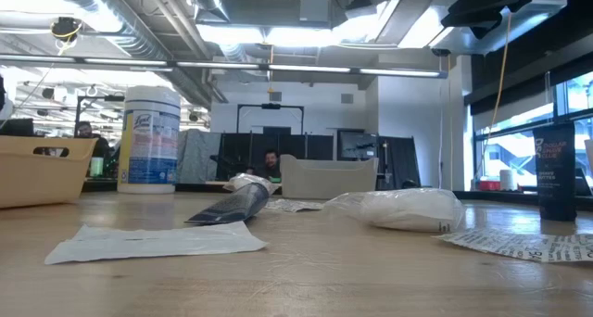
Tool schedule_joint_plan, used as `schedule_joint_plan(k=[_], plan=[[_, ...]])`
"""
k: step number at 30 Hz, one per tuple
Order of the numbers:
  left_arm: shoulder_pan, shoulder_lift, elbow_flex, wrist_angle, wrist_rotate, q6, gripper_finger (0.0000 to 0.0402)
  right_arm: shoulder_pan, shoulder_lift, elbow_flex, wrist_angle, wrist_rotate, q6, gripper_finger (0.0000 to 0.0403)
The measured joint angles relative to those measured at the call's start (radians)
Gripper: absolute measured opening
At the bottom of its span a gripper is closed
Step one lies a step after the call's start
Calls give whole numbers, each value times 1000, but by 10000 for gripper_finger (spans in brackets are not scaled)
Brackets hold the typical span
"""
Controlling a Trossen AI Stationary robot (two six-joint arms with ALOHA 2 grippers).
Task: Pick & Place Travel size toiletries
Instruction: Put the blue shaving cream into the white bin
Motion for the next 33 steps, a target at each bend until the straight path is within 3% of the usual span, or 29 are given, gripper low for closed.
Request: schedule_joint_plan(k=[33], plan=[[-21, 112, -1, -5, 71, 41, 138, 0, 1, 0, 0, 0, 0, 107]])
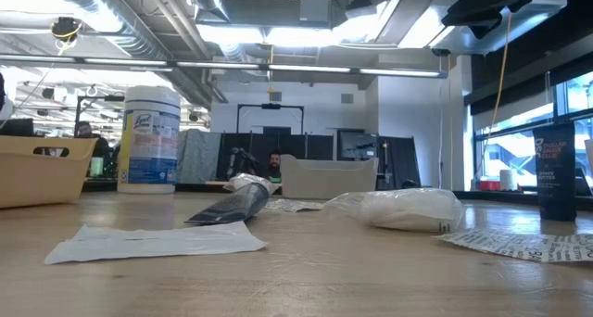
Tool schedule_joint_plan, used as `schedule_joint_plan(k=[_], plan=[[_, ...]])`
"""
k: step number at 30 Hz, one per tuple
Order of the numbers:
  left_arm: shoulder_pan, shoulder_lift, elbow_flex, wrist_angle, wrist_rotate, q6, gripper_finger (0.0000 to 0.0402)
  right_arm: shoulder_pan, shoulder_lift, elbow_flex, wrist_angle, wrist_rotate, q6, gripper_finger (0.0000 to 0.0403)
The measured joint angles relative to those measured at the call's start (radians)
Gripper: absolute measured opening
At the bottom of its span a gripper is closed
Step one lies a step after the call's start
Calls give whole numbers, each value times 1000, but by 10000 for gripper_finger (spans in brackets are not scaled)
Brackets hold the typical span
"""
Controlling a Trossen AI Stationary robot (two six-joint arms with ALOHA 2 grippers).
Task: Pick & Place Travel size toiletries
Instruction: Put the blue shaving cream into the white bin
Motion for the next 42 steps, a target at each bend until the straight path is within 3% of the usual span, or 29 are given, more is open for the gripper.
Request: schedule_joint_plan(k=[20, 29, 42], plan=[[-13, 0, 0, -7, 7, -14, 132, 0, 0, 0, 0, 0, 0, 145], [-13, 0, 0, -88, -29, -41, 129, 0, 0, 0, 0, 0, 0, 154], [-9, -2, 0, -405, -73, -201, 129, 0, 0, 0, 0, 0, 0, 141]])
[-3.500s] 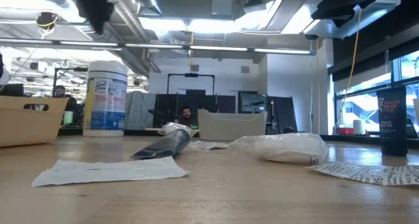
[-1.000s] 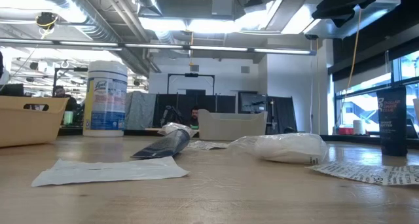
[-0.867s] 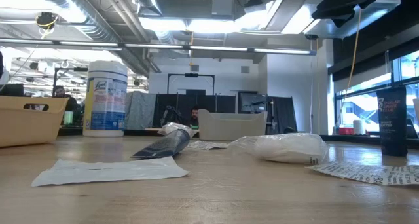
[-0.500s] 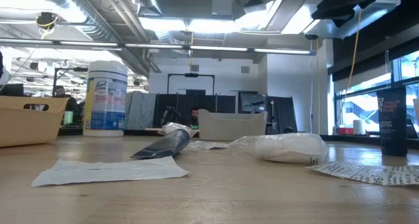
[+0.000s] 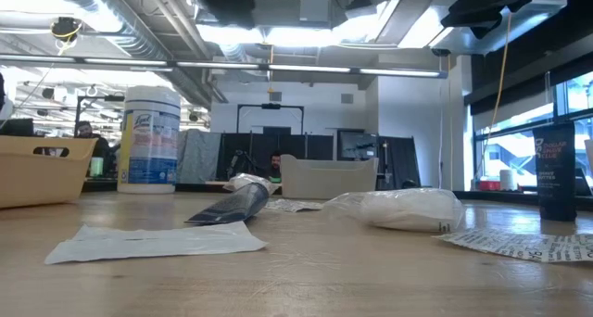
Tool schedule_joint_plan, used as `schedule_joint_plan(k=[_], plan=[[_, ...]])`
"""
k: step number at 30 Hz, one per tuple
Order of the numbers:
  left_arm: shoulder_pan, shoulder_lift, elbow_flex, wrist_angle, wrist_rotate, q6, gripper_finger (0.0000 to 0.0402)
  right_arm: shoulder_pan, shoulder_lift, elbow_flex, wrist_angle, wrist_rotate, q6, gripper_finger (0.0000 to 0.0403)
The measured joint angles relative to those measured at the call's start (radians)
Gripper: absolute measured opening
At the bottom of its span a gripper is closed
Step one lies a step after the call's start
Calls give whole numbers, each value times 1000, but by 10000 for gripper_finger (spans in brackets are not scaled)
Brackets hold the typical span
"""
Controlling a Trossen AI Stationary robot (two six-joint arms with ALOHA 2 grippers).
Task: Pick & Place Travel size toiletries
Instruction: Put the blue shaving cream into the white bin
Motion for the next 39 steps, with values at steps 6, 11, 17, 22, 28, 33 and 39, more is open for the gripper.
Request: schedule_joint_plan(k=[6, 11, 17, 22, 28, 33, 39], plan=[[-13, -4, 0, -40, -104, -33, 129, 0, 0, 0, 0, 0, 0, 129], [-18, -4, 0, -68, -119, -37, 129, 0, 0, 0, 0, 0, 0, 121], [-39, -4, 0, -124, -148, -79, 129, 0, 0, 0, 0, 0, 0, 112], [-77, -4, 0, -116, -154, -96, 129, 0, 0, 0, 0, 0, 0, 105], [-147, -4, 0, -116, -156, -98, 129, 0, 0, 0, 0, 0, 0, 100], [-199, -4, 0, -115, -189, -129, 129, 0, 0, 0, 0, 0, 0, 105], [-242, -3, 0, -98, -314, -106, 129, 0, 0, 0, 0, 0, 0, 119]])
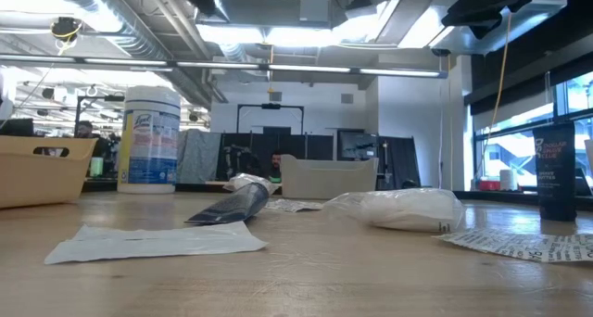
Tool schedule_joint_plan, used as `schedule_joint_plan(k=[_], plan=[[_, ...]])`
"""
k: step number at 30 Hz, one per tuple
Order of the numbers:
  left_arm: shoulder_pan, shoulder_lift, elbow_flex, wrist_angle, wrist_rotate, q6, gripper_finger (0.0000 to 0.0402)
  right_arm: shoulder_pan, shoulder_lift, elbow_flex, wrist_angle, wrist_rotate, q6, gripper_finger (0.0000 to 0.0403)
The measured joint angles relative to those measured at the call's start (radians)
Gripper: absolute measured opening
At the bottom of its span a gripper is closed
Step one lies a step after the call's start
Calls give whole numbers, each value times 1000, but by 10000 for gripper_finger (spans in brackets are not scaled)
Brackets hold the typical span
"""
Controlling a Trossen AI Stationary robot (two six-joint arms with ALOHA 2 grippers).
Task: Pick & Place Travel size toiletries
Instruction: Put the blue shaving cream into the white bin
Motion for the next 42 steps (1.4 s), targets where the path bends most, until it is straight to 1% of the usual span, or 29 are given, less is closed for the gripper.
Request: schedule_joint_plan(k=[2, 4, 10, 15, 22, 25, 27, 31, 34, 36, 39, 42], plan=[[-3, 0, 0, 52, -32, 41, 129, 0, 0, 0, 0, 0, 0, 123], [4, -5, 0, 119, -21, 102, 129, 0, 0, 0, 0, 0, 0, 127], [92, -31, 0, 300, 101, 292, 129, 0, 0, 0, 0, 0, 0, 138], [195, -45, 0, 348, 214, 375, 129, 0, 2, 0, 29, 0, -1, 145], [316, -55, 0, 383, 347, 434, 129, 0, 14, 0, 147, 1, 64, 148], [368, -60, 0, 385, 393, 440, 129, 0, 24, 0, 209, 21, 73, 142], [401, -67, 0, 380, 405, 441, 129, 0, 34, 0, 230, 40, 69, 137], [449, -92, -2, 392, 403, 430, 129, 0, 49, 0, 247, 109, 68, 127], [459, -145, -79, 450, 366, 402, 122, 0, 56, 0, 245, 139, 62, 119], [457, -211, -175, 494, 351, 370, 114, 0, 56, 0, 245, 139, 62, 115], [452, -328, -339, 573, 340, 340, 101, 0, 56, 0, 243, 135, 66, 112], [452, -474, -482, 644, 337, 311, 91, 0, 60, 10, 232, 133, 79, 116]])
